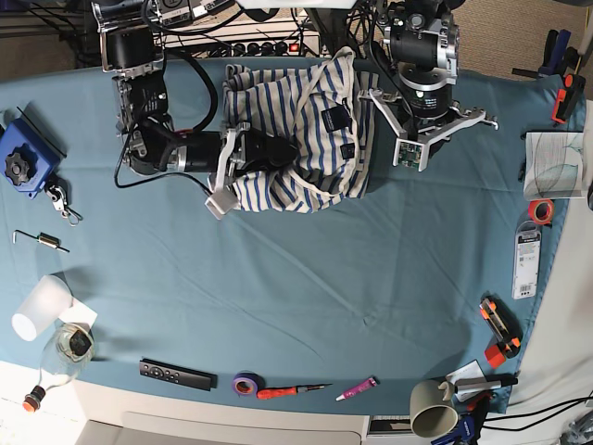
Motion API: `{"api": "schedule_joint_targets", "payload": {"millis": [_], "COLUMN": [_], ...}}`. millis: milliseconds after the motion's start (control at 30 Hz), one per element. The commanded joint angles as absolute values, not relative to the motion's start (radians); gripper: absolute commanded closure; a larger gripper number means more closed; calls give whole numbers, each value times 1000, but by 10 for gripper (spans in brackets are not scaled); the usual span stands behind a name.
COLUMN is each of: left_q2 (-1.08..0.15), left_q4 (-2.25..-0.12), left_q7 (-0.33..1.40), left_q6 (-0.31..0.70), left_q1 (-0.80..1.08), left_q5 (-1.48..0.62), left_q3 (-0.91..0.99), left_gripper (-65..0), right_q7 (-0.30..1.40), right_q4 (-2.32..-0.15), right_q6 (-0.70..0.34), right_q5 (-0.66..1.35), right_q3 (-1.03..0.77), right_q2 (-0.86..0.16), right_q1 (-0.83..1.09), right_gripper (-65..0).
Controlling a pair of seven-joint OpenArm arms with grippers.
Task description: Fold the T-shirt properly
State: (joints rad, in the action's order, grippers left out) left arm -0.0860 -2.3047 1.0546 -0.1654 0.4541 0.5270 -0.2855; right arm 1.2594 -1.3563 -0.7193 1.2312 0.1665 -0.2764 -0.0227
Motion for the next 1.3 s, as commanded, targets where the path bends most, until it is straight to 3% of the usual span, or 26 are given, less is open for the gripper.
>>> {"api": "schedule_joint_targets", "payload": {"millis": [0,200,367,567,967,1067,1267], "left_q2": [-84,-84,-84,-102,-183,-183,-183], "left_q4": [-2325,-2328,-2356,-2356,-2356,-2356,-2356], "left_q7": [1040,1089,1092,1092,1088,1129,1145], "left_q6": [-173,-177,-175,-147,31,81,80], "left_q1": [455,461,498,558,613,662,758], "left_q5": [539,540,548,577,133,18,-43], "left_q3": [-284,-284,-284,-248,182,257,351], "left_gripper": [0,0,0,0,0,0,0], "right_q7": [1352,1396,1396,1396,1396,1396,1396], "right_q4": [-1366,-1584,-1811,-1839,-1840,-1847,-1938], "right_q6": [-698,-698,-698,-698,-698,-698,-698], "right_q5": [1150,1308,1243,1225,1256,1256,1248], "right_q3": [167,95,-58,-266,-647,-693,-700], "right_q2": [-291,-291,-291,-291,-292,-292,-291], "right_q1": [-20,-21,-8,56,191,248,404], "right_gripper": [-164,-164,-164,-164,-164,-164,-164]}}
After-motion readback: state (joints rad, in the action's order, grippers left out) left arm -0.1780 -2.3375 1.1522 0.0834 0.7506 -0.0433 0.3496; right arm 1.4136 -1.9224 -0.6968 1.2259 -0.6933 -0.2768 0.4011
